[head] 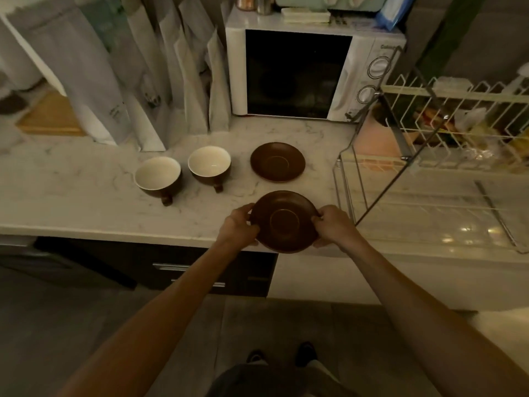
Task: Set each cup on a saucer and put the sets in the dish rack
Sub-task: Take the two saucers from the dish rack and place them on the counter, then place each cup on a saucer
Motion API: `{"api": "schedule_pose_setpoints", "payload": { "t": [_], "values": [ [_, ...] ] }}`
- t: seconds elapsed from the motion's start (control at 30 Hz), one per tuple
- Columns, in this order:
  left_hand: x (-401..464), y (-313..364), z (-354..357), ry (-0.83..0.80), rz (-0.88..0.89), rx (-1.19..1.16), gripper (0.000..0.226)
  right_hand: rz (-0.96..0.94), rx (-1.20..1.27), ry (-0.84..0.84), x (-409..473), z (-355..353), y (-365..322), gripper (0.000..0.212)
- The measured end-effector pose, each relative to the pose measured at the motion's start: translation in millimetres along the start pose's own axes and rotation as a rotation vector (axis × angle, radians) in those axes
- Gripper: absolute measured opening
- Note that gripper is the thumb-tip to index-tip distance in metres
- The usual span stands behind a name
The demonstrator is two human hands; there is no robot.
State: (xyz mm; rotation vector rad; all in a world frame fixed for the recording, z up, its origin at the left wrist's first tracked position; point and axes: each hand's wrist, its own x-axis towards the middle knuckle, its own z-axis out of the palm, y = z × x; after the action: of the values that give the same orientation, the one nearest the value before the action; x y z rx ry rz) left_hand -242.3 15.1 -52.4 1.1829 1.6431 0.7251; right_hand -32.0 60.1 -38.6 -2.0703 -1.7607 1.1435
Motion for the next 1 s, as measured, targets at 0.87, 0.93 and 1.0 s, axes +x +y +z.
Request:
{"api": "schedule_pose_setpoints", "payload": {
  "t": [0.87, 0.93, 1.0],
  "values": [
    [40.9, -8.3, -8.4, 0.096, -0.007, 0.214, 0.058, -0.117, -0.555, 0.223, 40.8, 7.5, -14.5, 0.042],
    [39.4, -10.4, -22.9, 0.114, 0.002, 0.226, 0.053, -0.183, -0.650, 0.337, 40.4, 4.1, -21.2, 0.045],
    [37.7, -13.1, -43.9, 0.150, 0.000, 0.227, 0.046, -0.256, -0.676, 0.393, 40.9, 1.8, -32.2, 0.043]
  ]
}}
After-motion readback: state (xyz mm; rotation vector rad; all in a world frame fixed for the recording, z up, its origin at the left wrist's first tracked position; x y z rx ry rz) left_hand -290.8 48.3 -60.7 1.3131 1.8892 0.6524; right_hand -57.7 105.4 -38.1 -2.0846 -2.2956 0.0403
